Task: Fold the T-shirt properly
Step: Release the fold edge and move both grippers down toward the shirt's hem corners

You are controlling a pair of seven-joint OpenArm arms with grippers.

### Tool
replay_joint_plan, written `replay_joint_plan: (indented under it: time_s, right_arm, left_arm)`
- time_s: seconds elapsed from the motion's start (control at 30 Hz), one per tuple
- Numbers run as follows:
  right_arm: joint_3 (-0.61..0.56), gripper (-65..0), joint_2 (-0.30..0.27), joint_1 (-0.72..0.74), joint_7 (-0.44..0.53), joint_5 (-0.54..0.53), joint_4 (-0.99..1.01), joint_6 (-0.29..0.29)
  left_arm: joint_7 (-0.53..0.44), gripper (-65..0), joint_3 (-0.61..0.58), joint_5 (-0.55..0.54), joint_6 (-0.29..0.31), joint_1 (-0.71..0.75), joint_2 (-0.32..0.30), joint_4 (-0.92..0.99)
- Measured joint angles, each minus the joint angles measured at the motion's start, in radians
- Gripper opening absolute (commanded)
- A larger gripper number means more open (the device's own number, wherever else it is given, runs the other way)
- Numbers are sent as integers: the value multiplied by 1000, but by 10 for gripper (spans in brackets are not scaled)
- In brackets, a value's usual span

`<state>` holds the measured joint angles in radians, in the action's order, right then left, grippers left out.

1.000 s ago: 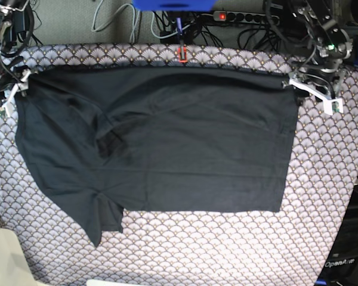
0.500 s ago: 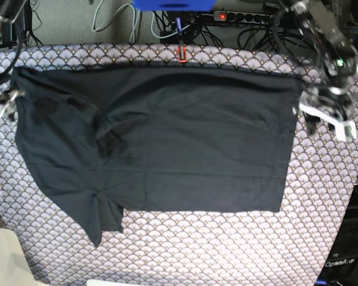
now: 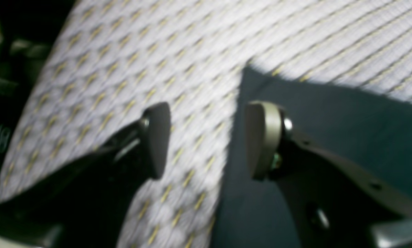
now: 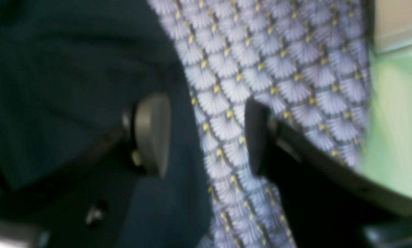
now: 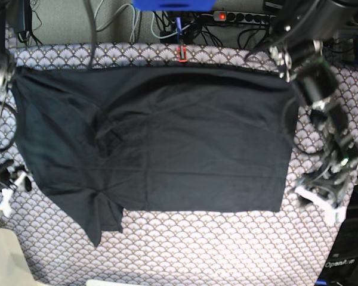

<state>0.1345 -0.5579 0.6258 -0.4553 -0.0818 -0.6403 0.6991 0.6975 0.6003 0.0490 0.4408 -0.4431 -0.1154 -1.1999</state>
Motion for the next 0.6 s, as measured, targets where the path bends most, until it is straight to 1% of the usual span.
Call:
replay_joint_plan:
  time_s: [0.07,0.1,0.17,0.27,0.33,0.4,0.5,0.6]
  right_arm:
    - [-28,-295,3,49,76,5,105,0]
    - [-37,-295,2,62,103,7,141,0]
    - [-47,-295,0,84,152,15,206,0]
    - [-75,-295,1,92,226,15,221,0]
    - [-87,-295,3,92,261,14,220,-1]
    - [-94,-295,5,87,277,14,220,0]
    - [-93,-295,4,68,309,14,222,0]
    - [-89,-295,4,34,327,7,221,0]
  left_arm:
    - [-59,-310,-32,59,-4,-27,11,72]
    - [-88,-310,-35,82,-16,-37,19,117]
    - [-139,-310,-39,131,-9,-51,35,219]
    - [-206,-310,-39,181,-12,-53,60,333]
    - [-254,-310,-40,185,-9,-53,64,382]
    - [-272,-310,-39,187,-6,-53,63,404]
    - [-273,-311,-39,187,-14,-50,56,409]
    - [-279,-311,-39,184,-11,-9,59,367]
